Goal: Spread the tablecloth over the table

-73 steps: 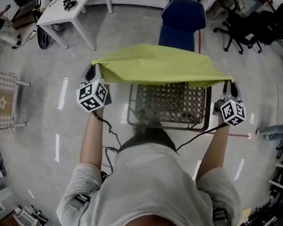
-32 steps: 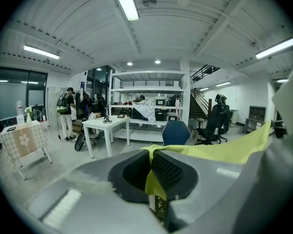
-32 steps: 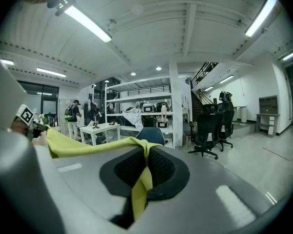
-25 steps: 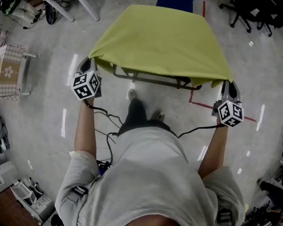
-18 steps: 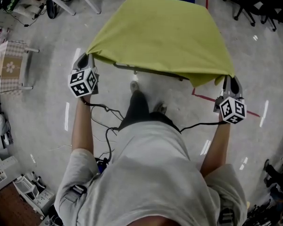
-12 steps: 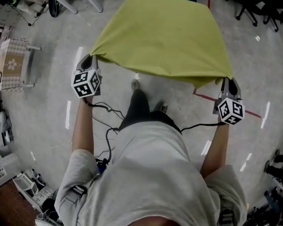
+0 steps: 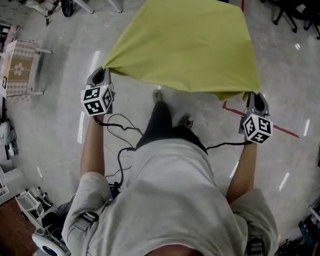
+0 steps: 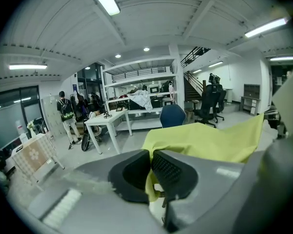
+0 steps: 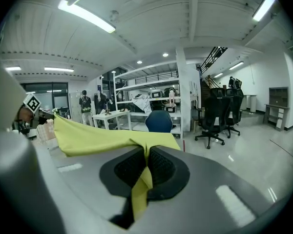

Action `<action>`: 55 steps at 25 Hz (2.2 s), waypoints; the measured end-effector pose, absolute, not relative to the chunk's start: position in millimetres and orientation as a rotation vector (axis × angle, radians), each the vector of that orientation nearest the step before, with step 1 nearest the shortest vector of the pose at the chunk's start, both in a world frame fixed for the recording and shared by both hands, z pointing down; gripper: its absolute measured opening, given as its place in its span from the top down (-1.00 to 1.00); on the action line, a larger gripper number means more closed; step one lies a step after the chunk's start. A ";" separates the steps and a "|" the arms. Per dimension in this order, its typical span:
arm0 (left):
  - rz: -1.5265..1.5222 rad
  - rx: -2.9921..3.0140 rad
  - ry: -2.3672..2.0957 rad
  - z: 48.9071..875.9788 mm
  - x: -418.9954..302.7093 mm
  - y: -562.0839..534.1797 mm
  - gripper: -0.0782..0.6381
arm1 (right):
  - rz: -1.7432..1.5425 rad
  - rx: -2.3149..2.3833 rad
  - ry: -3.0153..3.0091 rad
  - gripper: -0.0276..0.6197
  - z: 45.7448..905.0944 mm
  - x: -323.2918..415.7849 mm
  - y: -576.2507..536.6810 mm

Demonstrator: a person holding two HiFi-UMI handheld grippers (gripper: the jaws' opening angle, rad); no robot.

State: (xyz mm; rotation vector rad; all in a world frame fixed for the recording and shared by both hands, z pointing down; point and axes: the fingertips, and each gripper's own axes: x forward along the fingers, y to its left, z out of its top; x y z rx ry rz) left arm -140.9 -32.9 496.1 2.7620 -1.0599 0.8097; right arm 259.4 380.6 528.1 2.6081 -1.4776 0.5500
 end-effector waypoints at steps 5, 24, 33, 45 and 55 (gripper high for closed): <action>0.933 2.698 -1.016 527.1 -156.9 -35.0 0.71 | 0.600 2.596 -1.476 0.89 540.6 247.9 373.7; 0.998 2.691 -0.888 571.7 -126.5 -6.5 0.59 | 0.594 2.595 -1.438 0.62 540.7 230.6 359.4; 0.672 2.960 -0.634 513.9 -8.1 48.0 0.73 | 0.341 2.587 -1.398 0.89 494.8 217.9 328.3; 0.790 2.963 -0.253 558.5 82.1 135.7 0.73 | 0.748 2.609 -1.204 0.89 616.5 225.9 392.6; 1.002 2.876 -0.093 620.0 104.8 164.2 0.73 | 1.096 2.291 -1.138 0.27 751.0 230.0 361.8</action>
